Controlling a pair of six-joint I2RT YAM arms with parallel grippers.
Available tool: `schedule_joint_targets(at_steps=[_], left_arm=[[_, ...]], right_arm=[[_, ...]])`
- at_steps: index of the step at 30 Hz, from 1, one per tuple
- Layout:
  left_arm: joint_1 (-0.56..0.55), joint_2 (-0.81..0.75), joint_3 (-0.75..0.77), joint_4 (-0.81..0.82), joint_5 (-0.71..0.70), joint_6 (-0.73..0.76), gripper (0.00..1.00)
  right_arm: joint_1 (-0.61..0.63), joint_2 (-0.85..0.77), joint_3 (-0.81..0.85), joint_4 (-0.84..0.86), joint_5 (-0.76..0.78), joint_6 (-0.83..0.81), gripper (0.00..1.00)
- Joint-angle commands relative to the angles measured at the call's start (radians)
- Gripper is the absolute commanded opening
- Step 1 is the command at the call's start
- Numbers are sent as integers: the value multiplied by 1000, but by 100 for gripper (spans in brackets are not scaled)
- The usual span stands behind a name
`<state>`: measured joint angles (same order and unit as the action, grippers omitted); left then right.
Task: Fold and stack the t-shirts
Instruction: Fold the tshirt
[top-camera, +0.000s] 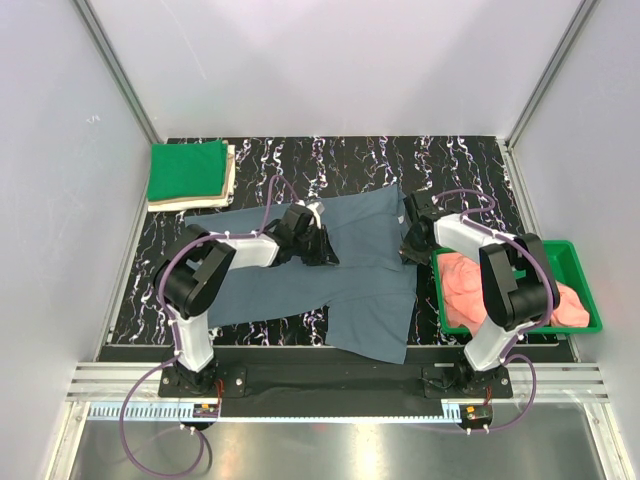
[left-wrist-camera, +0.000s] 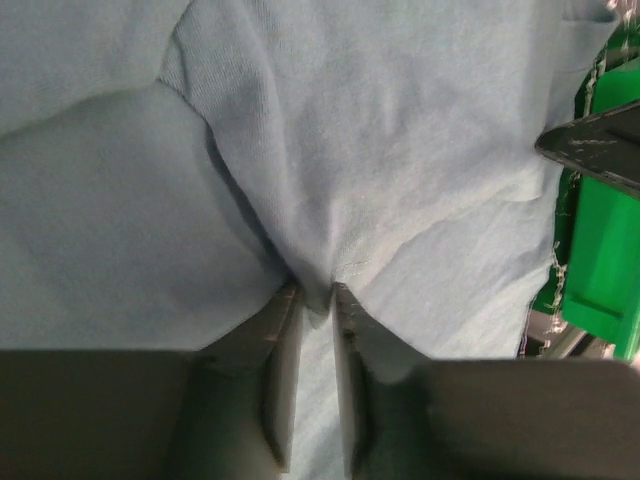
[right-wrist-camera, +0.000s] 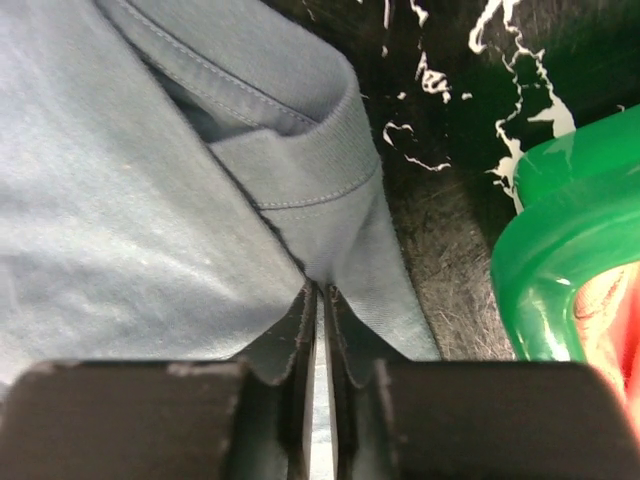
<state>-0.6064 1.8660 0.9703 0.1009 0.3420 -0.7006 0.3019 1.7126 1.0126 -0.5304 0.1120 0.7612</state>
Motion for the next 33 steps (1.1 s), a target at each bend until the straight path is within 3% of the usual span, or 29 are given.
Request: schedule_joint_targets(at_steps=[1,3,4,12,13,14,16,18,33], left_arm=[[-9,15,45,25,12,24,17],[-9,9,50,22,12,24,2],[-9,2,51,22,14,24,0],[-15,-33,65,-6,57,23,0],[-15,-42,64,-7,60,21,0],[-16,-47,62,-12,61,21,0],[-16,-56,62,-23,60,20,0],[-18,-57,61,-36,60,19,0],[-27,-60,53,-59,34,32,0]], right_arm=[[-3,-53,7,35,3,-16,7],[-3,-65,7,35,2,-17,3],[-1,-71,6,35,3,-17,0],[-3,-111,-5,32,3,-8,0],[-3,-110,-6,32,-5,-7,1],[-3,-107,-8,29,-12,-7,13],[-3,-96,-11,30,-27,-7,24],[-3,-87,-19,29,-31,-8,30],[-3,-13,-31,70,-41,-28,31]])
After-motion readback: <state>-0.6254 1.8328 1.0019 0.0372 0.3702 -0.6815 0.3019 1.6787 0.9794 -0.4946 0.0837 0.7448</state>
